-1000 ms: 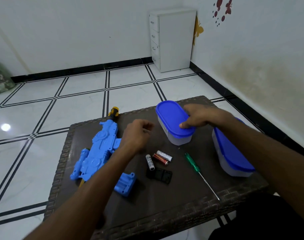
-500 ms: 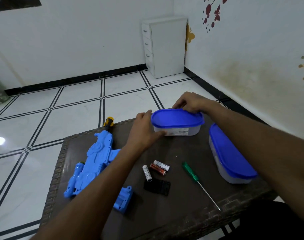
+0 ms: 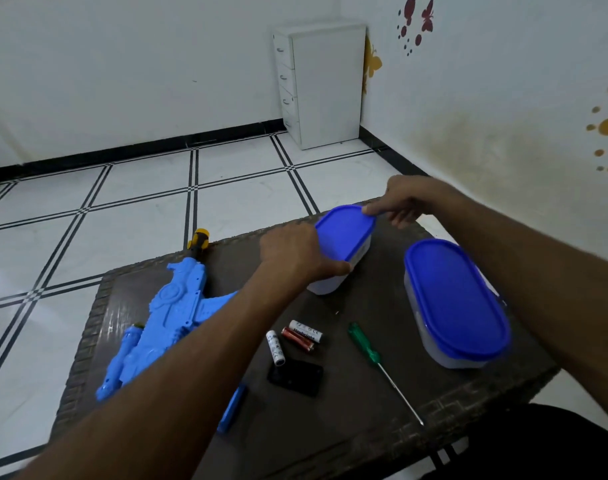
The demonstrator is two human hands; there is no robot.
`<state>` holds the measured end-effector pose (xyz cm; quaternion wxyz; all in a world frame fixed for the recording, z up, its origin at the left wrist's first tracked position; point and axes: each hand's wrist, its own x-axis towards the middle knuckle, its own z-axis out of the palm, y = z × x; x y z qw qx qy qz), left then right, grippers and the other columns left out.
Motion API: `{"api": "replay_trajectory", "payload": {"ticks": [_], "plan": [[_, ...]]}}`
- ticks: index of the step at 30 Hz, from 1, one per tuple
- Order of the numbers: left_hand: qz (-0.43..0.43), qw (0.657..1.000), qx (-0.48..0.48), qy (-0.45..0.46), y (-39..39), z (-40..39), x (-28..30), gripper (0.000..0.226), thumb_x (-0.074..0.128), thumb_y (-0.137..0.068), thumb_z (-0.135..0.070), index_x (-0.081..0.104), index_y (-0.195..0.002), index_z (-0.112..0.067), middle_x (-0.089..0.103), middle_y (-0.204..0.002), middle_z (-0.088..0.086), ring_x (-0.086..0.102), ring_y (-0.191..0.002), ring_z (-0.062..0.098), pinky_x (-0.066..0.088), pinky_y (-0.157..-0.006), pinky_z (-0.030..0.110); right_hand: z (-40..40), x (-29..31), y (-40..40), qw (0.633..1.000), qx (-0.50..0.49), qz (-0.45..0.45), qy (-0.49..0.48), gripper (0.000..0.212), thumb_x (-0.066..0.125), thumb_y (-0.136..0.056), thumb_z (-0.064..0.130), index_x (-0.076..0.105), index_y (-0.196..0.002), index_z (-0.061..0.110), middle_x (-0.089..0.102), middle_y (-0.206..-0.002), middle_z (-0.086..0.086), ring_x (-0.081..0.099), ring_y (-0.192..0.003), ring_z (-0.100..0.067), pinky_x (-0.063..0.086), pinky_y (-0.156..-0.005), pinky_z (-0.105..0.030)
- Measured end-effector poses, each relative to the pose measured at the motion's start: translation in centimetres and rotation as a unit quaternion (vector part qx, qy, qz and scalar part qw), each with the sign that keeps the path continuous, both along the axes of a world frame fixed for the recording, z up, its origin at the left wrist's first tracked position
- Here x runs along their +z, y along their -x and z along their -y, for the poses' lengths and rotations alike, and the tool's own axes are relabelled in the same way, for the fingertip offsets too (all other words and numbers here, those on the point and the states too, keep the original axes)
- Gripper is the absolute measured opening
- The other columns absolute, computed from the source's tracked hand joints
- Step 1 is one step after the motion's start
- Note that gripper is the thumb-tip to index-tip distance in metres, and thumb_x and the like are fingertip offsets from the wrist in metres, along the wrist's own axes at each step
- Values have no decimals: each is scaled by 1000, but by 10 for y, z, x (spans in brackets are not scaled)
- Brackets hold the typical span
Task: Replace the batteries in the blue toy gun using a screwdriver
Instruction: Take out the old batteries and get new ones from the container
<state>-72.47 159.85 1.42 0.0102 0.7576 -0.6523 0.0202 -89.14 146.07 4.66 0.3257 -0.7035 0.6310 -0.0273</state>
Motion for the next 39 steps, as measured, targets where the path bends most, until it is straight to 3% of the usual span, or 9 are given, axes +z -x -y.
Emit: {"api": "replay_trajectory", "payload": {"ticks": [9,14,19,22,25,29,32,36,39], "plan": [[-76,997,8,-11,7,2,-2,63,70,-65,-73,45,-76,-16,49,-69,0,54,-71,18,45,-61,30,-10,-2,-16,999,-18,36,-33,37,79,-84,25,51,-75,3,50,-65,-8,46,-56,-16,44,-46,-22],[-80,996,17,-20,7,2,1,68,71,-64,-73,48,-90,-14,59,-85,4,60,-81,21,54,-72,34,-13,11,-29,1000,10,7,15,40,77,-86,25,49,-95,0,56,-76,-12,56,-71,-21,51,-71,-31],[-60,998,15,18,5,-3,-3,65,66,-69,-74,50,-83,-13,55,-74,3,61,-75,20,56,-70,33,-21,20,-34,997,17,26,71,32,72,-90,24,52,-77,3,58,-38,0,51,-27,-5,36,-31,-13],[-54,998,-9,44,8,-8,-5,59,59,-77,-72,49,-74,-14,49,-65,1,59,-69,19,55,-67,31,-25,9,-26,993,-8,63,97,27,61,-94,29,59,-84,4,66,-54,-6,62,-43,-13,46,-47,-19],[-116,991,-7,61,6,-9,-3,60,51,-80,-73,51,-70,-14,58,-69,4,60,-66,20,57,-67,34,-29,-3,-16,979,-42,175,96,50,47,-98,48,65,-81,4,73,-65,-8,73,-60,-22,58,-68,-29],[-356,932,41,50,-9,-14,5,72,40,-81,-78,64,-88,-11,68,-81,8,65,-72,22,55,-69,36,-36,-10,-14,968,-48,222,108,66,33,-99,56,75,-79,8,76,-76,-7,75,-75,-26,56,-91,-40],[-510,856,70,50,-20,-36,8,66,44,-77,-79,60,-85,-16,65,-80,6,65,-78,24,57,-86,46,-50,-11,-17,972,-2,167,165,42,45,-101,39,75,-85,14,75,-84,1,72,-81,-18,54,-86,-32],[-592,795,104,83,-44,-76,9,43,51,-87,-65,54,-99,-23,64,-99,9,66,-100,28,55,-93,45,-80,-10,-25,963,53,91,249,16,58,-96,26,71,-102,20,71,-99,3,64,-89,-13,50,-76,-28],[-573,802,127,112,-68,-110,2,54,53,-80,-73,60,-100,-24,67,-100,9,67,-96,29,55,-90,47,-120,-6,-34,956,112,104,250,12,61,-95,27,70,-103,24,67,-97,8,62,-91,-10,51,-74,-24]]}}
